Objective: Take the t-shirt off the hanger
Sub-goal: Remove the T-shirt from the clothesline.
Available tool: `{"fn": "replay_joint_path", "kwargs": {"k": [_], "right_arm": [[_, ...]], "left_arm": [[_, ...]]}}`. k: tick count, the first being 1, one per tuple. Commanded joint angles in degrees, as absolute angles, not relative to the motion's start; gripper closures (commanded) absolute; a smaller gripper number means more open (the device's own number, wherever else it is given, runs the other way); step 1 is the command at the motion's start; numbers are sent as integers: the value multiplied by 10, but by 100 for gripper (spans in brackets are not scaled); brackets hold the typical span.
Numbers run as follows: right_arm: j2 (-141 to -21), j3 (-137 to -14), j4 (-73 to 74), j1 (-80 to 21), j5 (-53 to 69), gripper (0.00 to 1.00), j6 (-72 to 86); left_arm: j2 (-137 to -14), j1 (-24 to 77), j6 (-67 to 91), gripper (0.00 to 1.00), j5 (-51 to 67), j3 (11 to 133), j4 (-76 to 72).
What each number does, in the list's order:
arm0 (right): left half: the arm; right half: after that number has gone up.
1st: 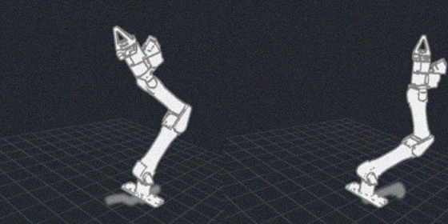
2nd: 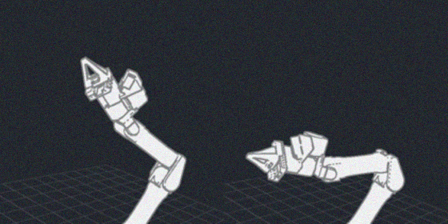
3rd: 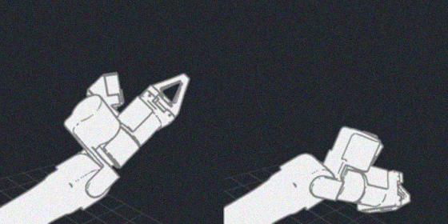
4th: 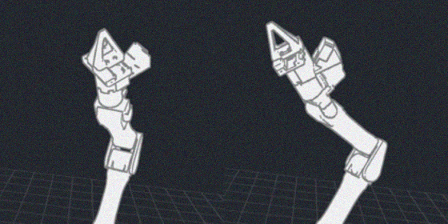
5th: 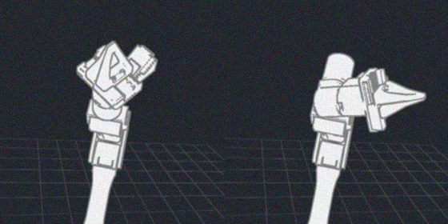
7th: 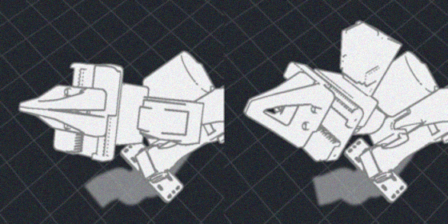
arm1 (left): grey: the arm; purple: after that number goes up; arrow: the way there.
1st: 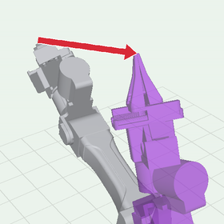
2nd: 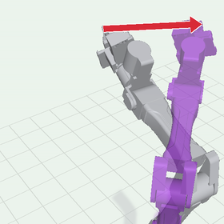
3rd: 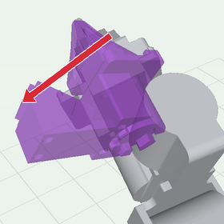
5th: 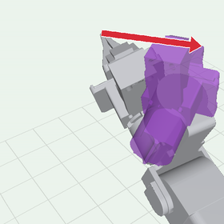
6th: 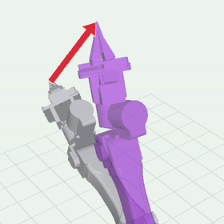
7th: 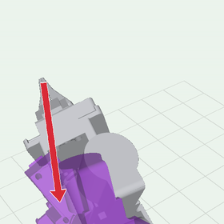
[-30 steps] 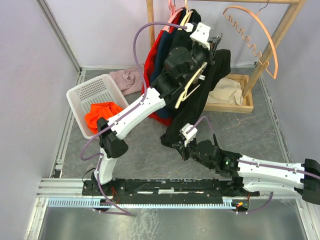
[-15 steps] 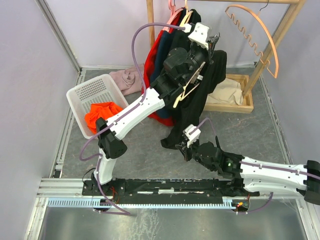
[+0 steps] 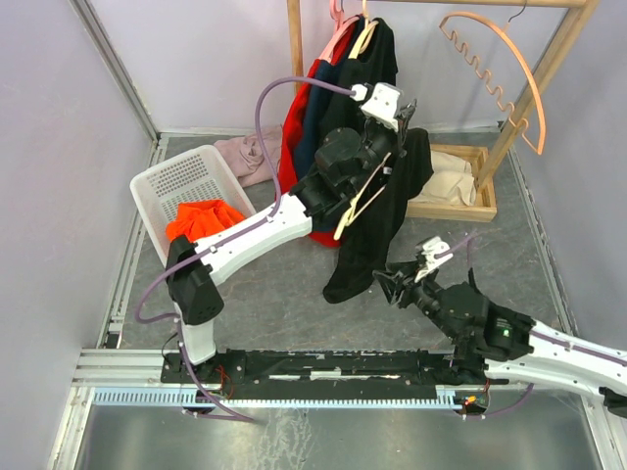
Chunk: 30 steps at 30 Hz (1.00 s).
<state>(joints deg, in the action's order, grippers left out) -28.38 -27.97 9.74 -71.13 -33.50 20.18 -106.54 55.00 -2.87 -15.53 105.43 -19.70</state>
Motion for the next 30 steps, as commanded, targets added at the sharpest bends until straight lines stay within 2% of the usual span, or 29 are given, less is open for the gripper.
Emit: {"fn": "replay_joint_path", "kwargs": {"k": [1,9,18,30], "right_arm": [[-254,-337,141,-714,-377,52,194],[-288,-420,158,-715,-364,45,146],[-275,-508,226,-714,-394,35,129],[-290,-576,290,-714,-403,34,122]], "left_arm": [[-1011,585,-71,97,-209,1032,-312],[-1031,618,-89,97,-264,1031,-338],[-1096,638,-134,97,-358,1097,-338],[-1208,652,-200,97,-433,1235,-324]]}}
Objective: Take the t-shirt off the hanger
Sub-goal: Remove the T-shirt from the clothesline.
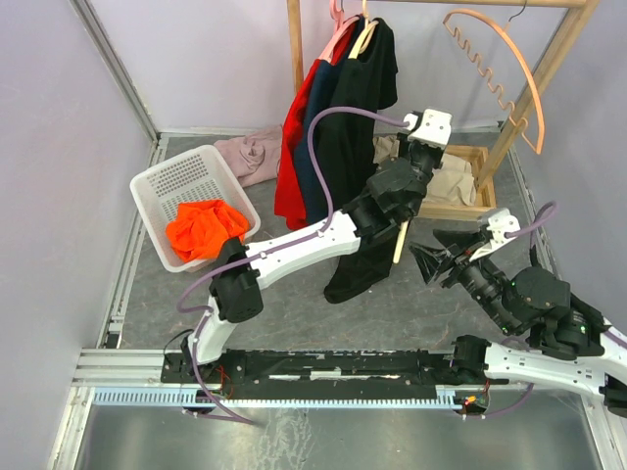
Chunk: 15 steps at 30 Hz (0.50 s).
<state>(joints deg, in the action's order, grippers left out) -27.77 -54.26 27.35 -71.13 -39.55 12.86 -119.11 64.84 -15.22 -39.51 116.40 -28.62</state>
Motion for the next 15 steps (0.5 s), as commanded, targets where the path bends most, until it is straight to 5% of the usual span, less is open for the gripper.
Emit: {"fn": "replay_joint_path", "kwargs": {"k": [1,15], "right_arm": [[-299,-579,292,-714,-403,34,123],[-348,-566,281,-714,-505,35,165]], "left_arm": [[-1216,653,-203,97,-437,1248,-323],[-1234,657,-215,97,-450,1280,-311]]}}
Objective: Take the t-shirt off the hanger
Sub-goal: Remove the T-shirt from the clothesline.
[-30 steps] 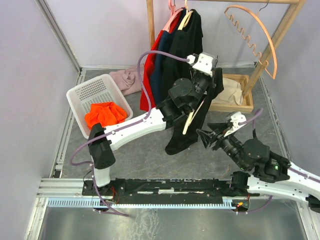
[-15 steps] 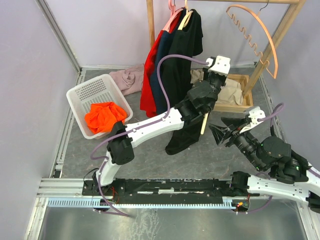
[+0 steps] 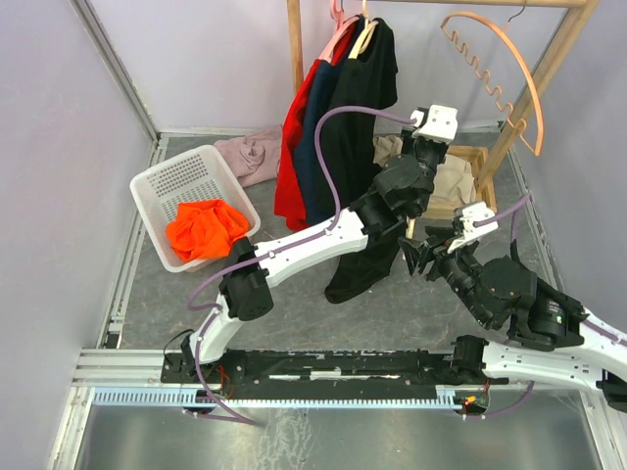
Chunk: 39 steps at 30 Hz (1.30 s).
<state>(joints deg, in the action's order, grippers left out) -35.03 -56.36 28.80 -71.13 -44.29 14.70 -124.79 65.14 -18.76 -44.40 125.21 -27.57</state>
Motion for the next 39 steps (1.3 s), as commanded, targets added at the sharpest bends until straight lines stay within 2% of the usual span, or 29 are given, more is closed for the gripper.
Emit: {"fn": "replay_joint_path", "kwargs": {"k": [1,9,19,24,32,39], "right_arm": [[-346,-565,284,-714,-519,35,167],[-333,-567,322,-714,-590,39,180],[-332,-555,333,-713,-627,51,180],[-324,-552,317,-714,-587,50,178],[-290,-553,294,-714,-526,40,153],[-289,-563,303,-714,-468,38,142]], "left_arm": [[-1231,657,-214,97,-450,1274,-312],[-1195,662,-205,97,-446,1216,-323],[-1153,688,-212,97,-443,1155,-356],[-1158,690,-218,97,-445,1162,-360],[-1193,690,-254,97,-461,1203,-375],[-1250,683,-263,97,-463,1292,-345]]}}
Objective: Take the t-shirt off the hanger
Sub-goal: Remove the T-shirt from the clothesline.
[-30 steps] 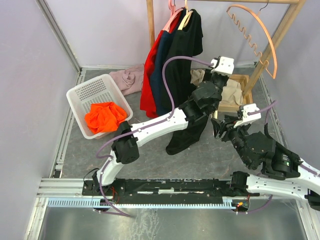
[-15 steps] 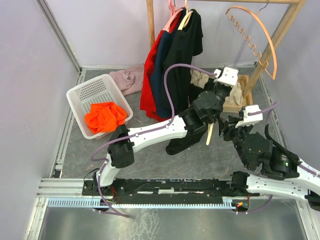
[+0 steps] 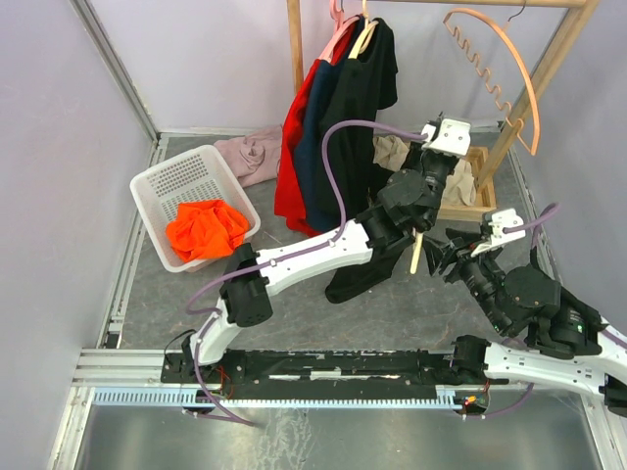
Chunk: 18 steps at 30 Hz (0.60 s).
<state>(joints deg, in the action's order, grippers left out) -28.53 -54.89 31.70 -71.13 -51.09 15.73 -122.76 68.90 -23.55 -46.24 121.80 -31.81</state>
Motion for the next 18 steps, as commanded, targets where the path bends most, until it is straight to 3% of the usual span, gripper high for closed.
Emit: {"fn": "replay_joint_path", "kwargs": {"k": [1,18], "right_arm": [[-290,-564,305,-713,-467,38,142],[-276,-562,300,-714,-450,38,142]], "left_arm": [[-1259,682,-264,97,-462,1307,-339],[-1294,659,-252,97,-469,1342,-317]]}}
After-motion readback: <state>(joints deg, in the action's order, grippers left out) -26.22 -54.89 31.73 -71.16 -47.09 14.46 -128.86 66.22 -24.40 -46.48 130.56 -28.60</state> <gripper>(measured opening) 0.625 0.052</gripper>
